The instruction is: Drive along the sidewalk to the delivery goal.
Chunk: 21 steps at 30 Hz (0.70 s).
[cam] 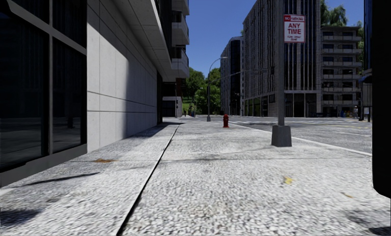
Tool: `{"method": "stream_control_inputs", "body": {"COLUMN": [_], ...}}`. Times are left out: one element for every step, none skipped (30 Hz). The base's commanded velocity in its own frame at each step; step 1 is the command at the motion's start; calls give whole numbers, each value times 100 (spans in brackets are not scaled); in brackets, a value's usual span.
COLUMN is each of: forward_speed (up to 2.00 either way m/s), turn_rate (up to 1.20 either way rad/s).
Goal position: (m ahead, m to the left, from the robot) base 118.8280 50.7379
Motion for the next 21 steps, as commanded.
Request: {"method": "stream_control_inputs", "body": {"forward_speed": [200,200,200,200,200,200,200,200,200,200,200,200,200,200,200,200,200,200,200,200,200], "turn_rate": [0,4,4,18,24,25,25,25,25,25,25,25,25,25,25,25,25,25,25,24,24]}}
